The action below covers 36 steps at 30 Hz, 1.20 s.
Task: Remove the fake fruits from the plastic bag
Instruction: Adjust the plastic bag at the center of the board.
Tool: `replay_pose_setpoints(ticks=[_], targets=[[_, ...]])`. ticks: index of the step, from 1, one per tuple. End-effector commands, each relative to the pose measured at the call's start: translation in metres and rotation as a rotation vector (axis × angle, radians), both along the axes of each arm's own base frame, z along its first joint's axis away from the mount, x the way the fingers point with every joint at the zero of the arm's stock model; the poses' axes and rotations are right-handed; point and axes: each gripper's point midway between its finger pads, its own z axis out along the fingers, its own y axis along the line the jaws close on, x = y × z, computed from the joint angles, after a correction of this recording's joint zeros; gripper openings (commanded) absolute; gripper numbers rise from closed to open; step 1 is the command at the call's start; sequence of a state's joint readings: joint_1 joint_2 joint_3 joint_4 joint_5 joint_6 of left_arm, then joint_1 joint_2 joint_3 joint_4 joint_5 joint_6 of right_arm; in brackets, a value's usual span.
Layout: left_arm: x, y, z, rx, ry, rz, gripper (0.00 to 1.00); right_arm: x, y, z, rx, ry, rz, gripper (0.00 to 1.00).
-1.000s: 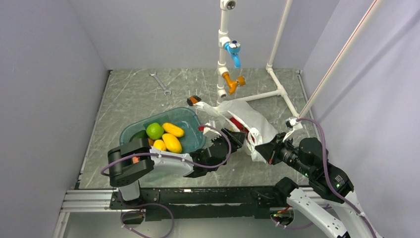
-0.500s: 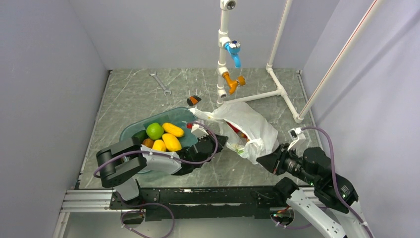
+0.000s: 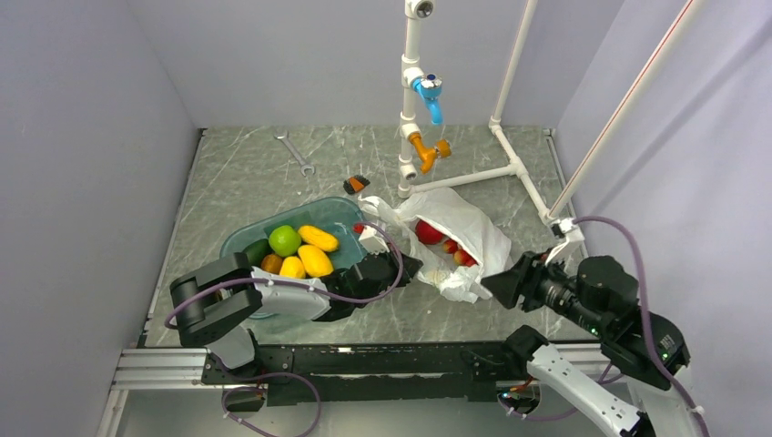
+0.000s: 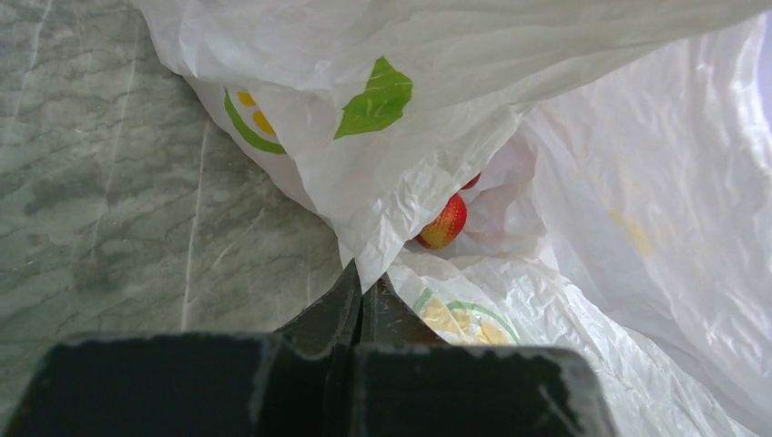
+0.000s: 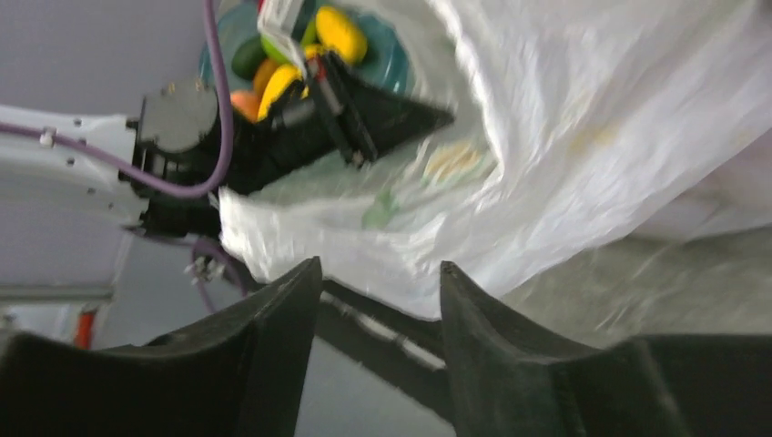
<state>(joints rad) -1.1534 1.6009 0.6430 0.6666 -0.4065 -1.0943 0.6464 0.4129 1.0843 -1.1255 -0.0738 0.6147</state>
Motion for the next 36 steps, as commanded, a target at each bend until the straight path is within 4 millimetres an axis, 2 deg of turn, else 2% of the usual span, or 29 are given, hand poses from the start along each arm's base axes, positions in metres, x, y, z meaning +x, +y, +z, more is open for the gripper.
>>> replay_pose_setpoints(ticks=[1,3,5,8,10,11,12,13,16,19,20,23,24,26,29,33,36], targets=[[-0.006,-0.008,0.020,-0.004,-0.030,-0.052,0.00,0.034,-0.018,0.040,-0.090,-0.193,-0.105,0.62],[-0.007,-0.008,0.020,0.009,-0.035,-0.063,0.00,0.041,-0.009,0.054,-0.073,-0.241,-0.081,0.79],[-0.007,-0.009,0.022,0.015,-0.045,-0.071,0.00,0.051,0.001,0.059,-0.064,-0.270,-0.063,0.93],[-0.006,-0.009,0.024,0.024,-0.048,-0.069,0.00,0.065,0.022,0.049,-0.061,-0.232,-0.025,0.96],[-0.005,-0.008,0.027,0.023,-0.050,-0.065,0.00,0.066,0.044,0.036,-0.042,-0.159,0.060,0.90],[-0.005,-0.008,0.028,0.024,-0.053,-0.062,0.00,0.063,0.057,0.027,-0.027,-0.115,0.116,0.83],[-0.004,-0.007,0.029,0.024,-0.060,-0.056,0.00,0.059,0.069,0.016,-0.005,-0.069,0.173,0.70],[-0.002,-0.006,0.029,0.024,-0.064,-0.046,0.00,0.054,0.079,-0.005,0.008,-0.005,0.218,0.62],[0.003,-0.003,0.030,0.004,-0.061,-0.027,0.00,0.038,0.093,-0.043,0.091,0.138,0.263,0.44],[0.006,-0.001,0.034,-0.017,-0.066,-0.022,0.00,0.019,0.097,-0.079,0.165,0.266,0.279,0.39],[0.008,0.001,0.035,-0.018,-0.071,-0.017,0.00,0.013,0.097,-0.099,0.169,0.331,0.267,0.37],[0.013,0.007,0.035,-0.031,-0.059,-0.015,0.00,0.001,0.075,-0.167,0.055,0.551,0.120,0.32],[0.015,0.010,0.035,-0.041,-0.051,-0.012,0.00,0.000,0.066,-0.183,0.005,0.590,0.068,0.32],[0.016,0.015,0.036,-0.059,-0.045,-0.013,0.00,0.003,0.055,-0.196,-0.052,0.593,0.012,0.33],[0.017,0.020,0.038,-0.049,-0.055,-0.021,0.00,0.015,0.049,-0.186,-0.078,0.521,-0.024,0.37],[0.012,0.018,0.033,-0.030,-0.029,-0.046,0.00,0.034,0.060,-0.125,-0.030,0.328,0.048,0.55],[0.007,0.012,0.032,-0.050,-0.017,-0.082,0.00,0.040,0.064,-0.078,-0.027,0.176,0.129,0.72]])
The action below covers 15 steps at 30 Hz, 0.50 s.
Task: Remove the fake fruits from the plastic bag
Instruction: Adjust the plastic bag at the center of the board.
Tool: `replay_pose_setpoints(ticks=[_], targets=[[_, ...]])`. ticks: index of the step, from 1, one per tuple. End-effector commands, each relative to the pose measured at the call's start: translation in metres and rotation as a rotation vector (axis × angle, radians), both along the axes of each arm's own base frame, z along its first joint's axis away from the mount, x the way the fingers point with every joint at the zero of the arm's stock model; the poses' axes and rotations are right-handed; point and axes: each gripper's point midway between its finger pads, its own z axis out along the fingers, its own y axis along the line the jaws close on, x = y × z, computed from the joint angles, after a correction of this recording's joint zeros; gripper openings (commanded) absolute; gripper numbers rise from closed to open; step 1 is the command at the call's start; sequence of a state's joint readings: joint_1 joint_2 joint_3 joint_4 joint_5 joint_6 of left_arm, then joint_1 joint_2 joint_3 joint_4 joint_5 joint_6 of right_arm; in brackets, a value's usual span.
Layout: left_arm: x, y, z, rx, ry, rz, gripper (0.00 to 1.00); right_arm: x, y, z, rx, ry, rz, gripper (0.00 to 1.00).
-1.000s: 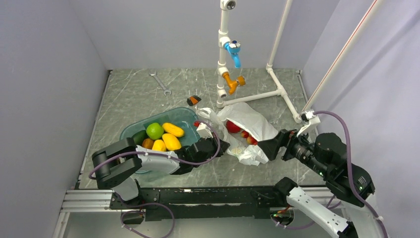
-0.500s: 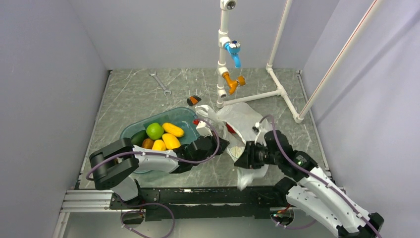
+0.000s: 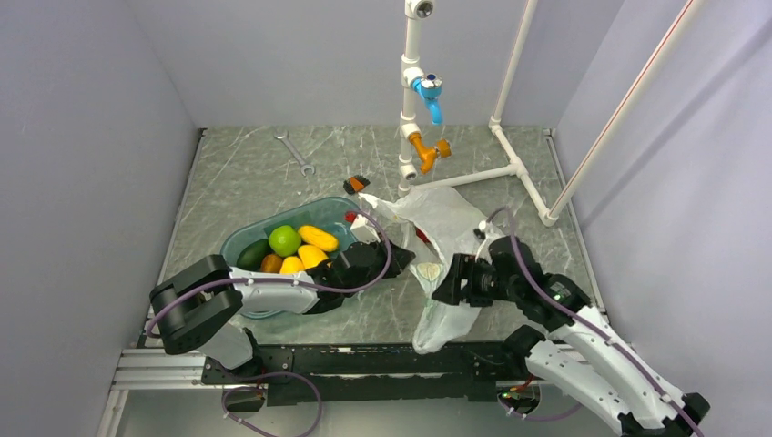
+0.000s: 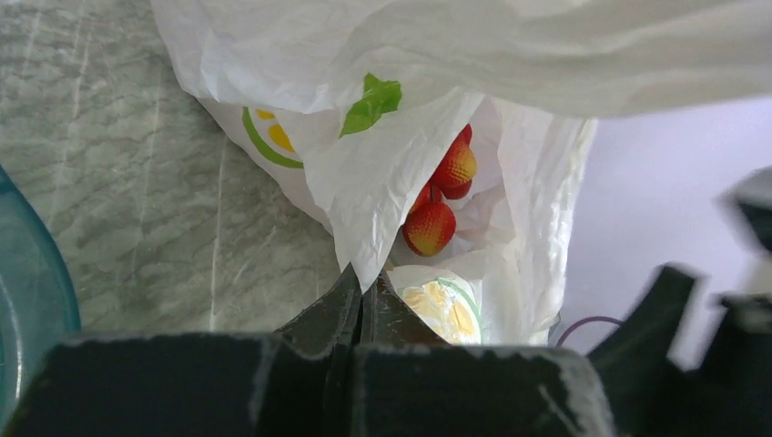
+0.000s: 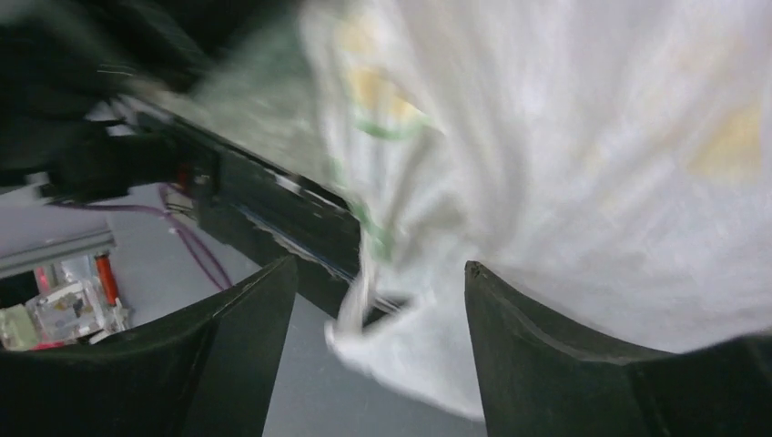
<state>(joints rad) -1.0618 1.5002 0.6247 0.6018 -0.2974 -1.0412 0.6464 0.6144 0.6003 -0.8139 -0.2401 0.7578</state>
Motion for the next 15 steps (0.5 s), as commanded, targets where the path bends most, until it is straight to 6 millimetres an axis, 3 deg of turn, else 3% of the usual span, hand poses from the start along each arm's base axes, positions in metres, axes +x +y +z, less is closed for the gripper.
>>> replay_pose_setpoints(ticks=[1,3,7,11,15], targets=[[-0.008,-0.010,0.013,-0.064,0.001,-0.058,0.00,0.025,0.006,0.086,0.051,-0.305,0.086,0.76],[-0.009,-0.012,0.010,-0.077,0.014,-0.063,0.00,0.035,0.001,0.104,0.009,-0.387,0.089,0.84],[-0.014,-0.018,0.010,-0.104,0.033,-0.092,0.00,0.061,-0.012,0.114,-0.141,-0.451,0.058,0.94],[-0.014,-0.017,0.005,-0.095,0.035,-0.093,0.00,0.090,-0.025,0.087,-0.333,-0.424,0.015,0.96],[-0.016,-0.016,0.002,-0.093,0.041,-0.098,0.00,0.105,-0.027,0.067,-0.437,-0.389,0.019,0.96]])
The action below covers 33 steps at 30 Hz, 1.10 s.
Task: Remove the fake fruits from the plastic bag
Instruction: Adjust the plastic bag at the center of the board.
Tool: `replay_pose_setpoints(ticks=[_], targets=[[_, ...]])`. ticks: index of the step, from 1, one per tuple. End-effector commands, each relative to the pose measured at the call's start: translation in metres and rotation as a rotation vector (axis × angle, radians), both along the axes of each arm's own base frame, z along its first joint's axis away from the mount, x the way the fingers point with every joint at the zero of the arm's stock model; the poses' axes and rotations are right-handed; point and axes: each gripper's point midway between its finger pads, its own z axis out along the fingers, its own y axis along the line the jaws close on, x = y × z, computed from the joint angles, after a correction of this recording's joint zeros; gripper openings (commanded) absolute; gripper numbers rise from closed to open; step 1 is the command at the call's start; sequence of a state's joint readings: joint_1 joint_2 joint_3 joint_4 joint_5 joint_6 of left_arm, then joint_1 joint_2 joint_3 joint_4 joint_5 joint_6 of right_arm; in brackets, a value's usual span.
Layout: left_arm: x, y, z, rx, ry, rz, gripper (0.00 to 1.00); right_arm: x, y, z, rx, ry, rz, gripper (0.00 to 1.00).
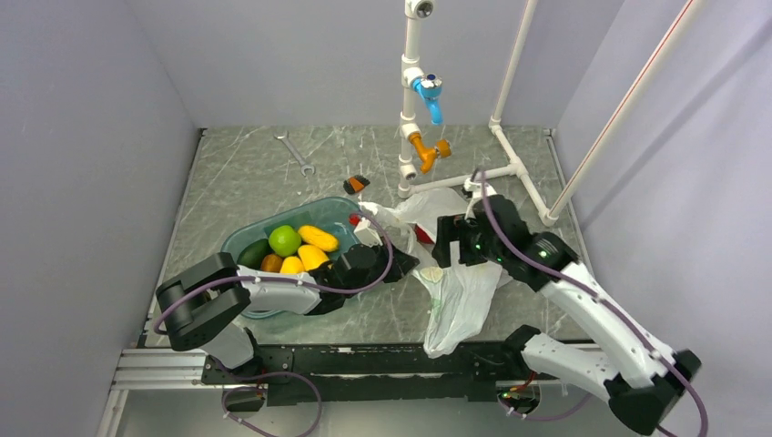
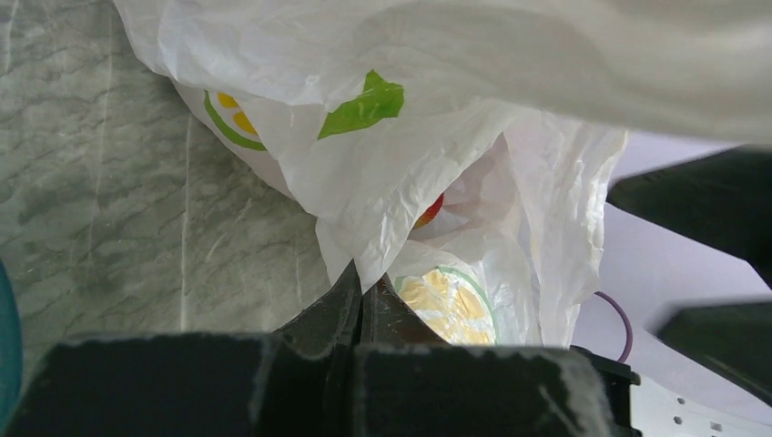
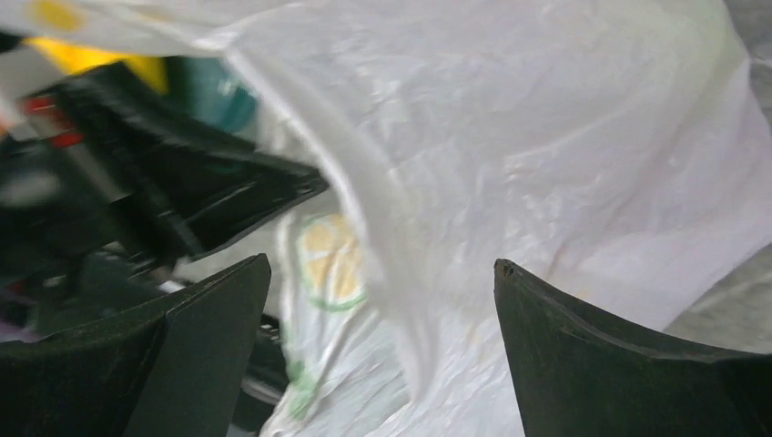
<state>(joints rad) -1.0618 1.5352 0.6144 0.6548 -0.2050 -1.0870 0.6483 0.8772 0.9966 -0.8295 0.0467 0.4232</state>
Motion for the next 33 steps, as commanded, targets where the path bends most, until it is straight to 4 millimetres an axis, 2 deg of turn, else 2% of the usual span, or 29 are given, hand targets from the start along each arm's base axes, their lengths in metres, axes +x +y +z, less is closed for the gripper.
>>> replay_pose_setpoints(ticks=[1,8,16,19,21,22,24,25,27,28,30,33], targets=[[-0.003,-0.005,0.007,-0.039,-0.011,-0.027,0.00,0.020,-0.017,-0.022,-0.187,-0.014,-0.042,0.96],[-0.006,-0.005,0.002,-0.033,-0.001,-0.038,0.00,0.028,-0.020,-0.039,-0.277,0.013,-0.072,0.99],[-0.006,-0.005,0.004,-0.025,-0.006,-0.044,0.00,0.045,-0.050,-0.057,-0.422,0.038,-0.316,0.98],[-0.006,-0.001,0.001,-0.010,-0.008,-0.035,0.00,0.048,-0.047,-0.063,-0.366,0.031,-0.374,0.95],[-0.007,0.002,0.000,-0.020,0.002,-0.027,0.00,0.049,-0.042,-0.064,-0.305,0.015,-0.392,0.87],[-0.009,0.004,-0.001,-0.023,0.005,-0.027,0.00,0.049,-0.042,-0.064,-0.283,0.008,-0.408,0.77],[-0.010,0.008,-0.001,-0.021,0.004,-0.024,0.00,0.050,-0.050,-0.064,-0.268,-0.001,-0.461,0.50],[-0.010,0.010,-0.002,-0.012,-0.001,-0.022,0.00,0.051,-0.057,-0.063,-0.269,-0.008,-0.491,0.43],[-0.010,0.016,-0.003,0.014,-0.012,-0.010,0.00,0.055,-0.071,-0.062,-0.272,-0.018,-0.550,0.37],[-0.010,0.019,-0.005,0.028,-0.007,-0.005,0.00,0.058,-0.078,-0.062,-0.268,-0.013,-0.571,0.28],[-0.010,0.022,-0.006,0.044,-0.001,0.001,0.00,0.063,-0.090,-0.056,-0.231,-0.001,-0.604,0.02],[-0.008,0.019,-0.002,0.072,-0.004,-0.019,0.00,0.074,-0.100,-0.026,-0.170,-0.068,-0.611,0.00]])
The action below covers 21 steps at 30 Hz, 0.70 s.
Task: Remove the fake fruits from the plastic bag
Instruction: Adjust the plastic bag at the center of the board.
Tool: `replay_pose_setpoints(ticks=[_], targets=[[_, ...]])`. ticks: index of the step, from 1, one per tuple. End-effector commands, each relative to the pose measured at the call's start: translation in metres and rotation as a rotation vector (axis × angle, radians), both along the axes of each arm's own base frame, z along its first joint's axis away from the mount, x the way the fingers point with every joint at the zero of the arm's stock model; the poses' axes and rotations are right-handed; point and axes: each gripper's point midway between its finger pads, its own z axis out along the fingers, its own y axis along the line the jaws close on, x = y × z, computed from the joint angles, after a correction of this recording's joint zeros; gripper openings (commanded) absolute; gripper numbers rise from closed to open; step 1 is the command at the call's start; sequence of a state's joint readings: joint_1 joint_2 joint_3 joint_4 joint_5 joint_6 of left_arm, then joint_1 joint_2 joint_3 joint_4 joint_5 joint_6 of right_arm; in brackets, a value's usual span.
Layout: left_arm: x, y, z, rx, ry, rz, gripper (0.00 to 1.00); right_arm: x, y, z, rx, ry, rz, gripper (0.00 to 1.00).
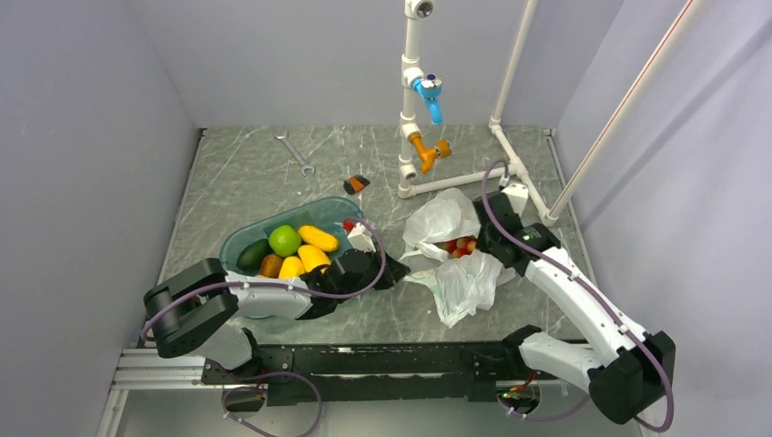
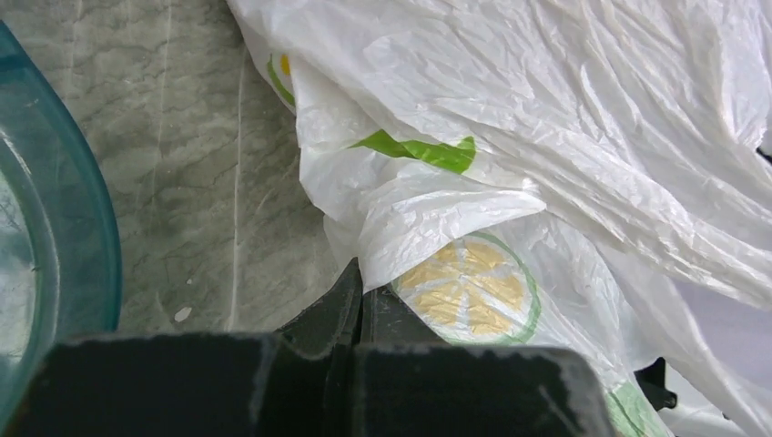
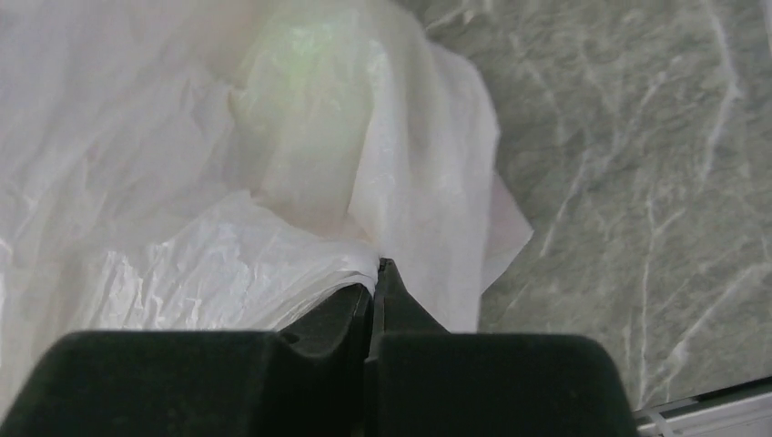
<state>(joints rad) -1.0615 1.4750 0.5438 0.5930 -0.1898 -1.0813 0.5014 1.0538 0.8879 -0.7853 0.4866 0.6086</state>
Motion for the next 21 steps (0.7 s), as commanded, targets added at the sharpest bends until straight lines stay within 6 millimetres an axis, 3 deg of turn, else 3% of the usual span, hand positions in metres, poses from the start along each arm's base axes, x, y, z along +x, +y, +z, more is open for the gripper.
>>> replay_pose_setpoints(ticks=[1,5,10,14,17,21], targets=[[0.008,-0.005,0.022,0.016,-0.047,-0.023,0.00,0.021,-0.010,0.052,0.058,-0.174,-0.005,0.00],[0.023,-0.015,0.036,0.031,-0.080,-0.059,0.00,0.028,-0.009,0.088,0.065,-0.251,0.010,0.00],[0.046,-0.008,0.058,-0.019,-0.142,-0.030,0.00,0.032,0.005,0.129,0.103,-0.303,0.110,0.00],[0.054,-0.002,0.063,-0.006,-0.156,-0.030,0.00,0.030,0.015,0.153,0.122,-0.350,0.203,0.00],[0.043,-0.002,0.051,-0.008,-0.117,-0.065,0.00,0.023,0.032,0.149,0.166,-0.327,0.301,0.00],[0.016,0.000,0.017,-0.005,-0.028,-0.142,0.02,0.010,0.061,0.115,0.247,-0.214,0.449,0.00]])
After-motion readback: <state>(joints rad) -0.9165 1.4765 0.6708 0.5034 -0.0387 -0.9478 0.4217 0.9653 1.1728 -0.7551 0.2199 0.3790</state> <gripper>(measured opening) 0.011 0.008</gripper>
